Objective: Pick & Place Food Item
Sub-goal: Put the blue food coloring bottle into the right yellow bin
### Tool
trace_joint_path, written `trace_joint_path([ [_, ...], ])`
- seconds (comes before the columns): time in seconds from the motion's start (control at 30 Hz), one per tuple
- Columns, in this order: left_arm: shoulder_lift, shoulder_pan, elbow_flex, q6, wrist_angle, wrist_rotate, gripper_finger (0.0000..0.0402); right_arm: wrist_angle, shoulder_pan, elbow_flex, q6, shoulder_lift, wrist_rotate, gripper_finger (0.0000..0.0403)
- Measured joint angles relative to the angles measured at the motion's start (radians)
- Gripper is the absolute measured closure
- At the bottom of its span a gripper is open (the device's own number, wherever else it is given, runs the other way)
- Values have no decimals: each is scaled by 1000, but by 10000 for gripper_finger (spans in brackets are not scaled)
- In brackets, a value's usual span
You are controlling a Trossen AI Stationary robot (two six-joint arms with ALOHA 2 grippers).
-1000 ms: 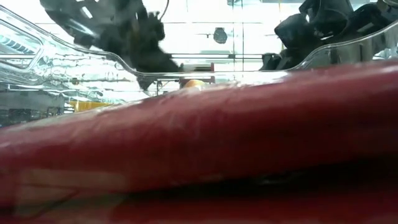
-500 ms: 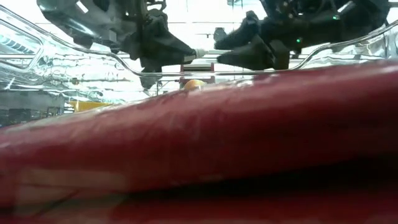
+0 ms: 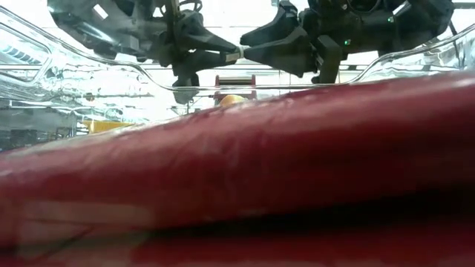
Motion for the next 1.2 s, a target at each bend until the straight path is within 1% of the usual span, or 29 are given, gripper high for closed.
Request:
trace_joint_path([
  [0.13, 0, 8, 0, -27, 25, 4, 351, -1, 0, 0, 2, 0, -25, 210],
  [0.27, 0, 8, 6, -27, 39, 15, 349, -1, 0, 0, 1, 0, -20, 216],
  [0.37, 8, 6, 38, -25, 27, 22, 348, 5, 0, 0, 2, 0, -20, 219],
  [0.5, 38, 6, 77, -21, 9, 61, 348, -2, 0, -1, 0, 0, -19, 227],
  [0.73, 45, 23, 89, -26, -51, 68, 347, 0, 19, -1, -2, 0, -19, 267],
  [1.0, 45, 27, 88, -32, -50, 73, 346, 2, 24, -1, -6, 0, -15, 314],
  [1.2, 45, 27, 88, -52, -47, 79, 346, -3, 25, -1, -7, 0, -17, 331],
])
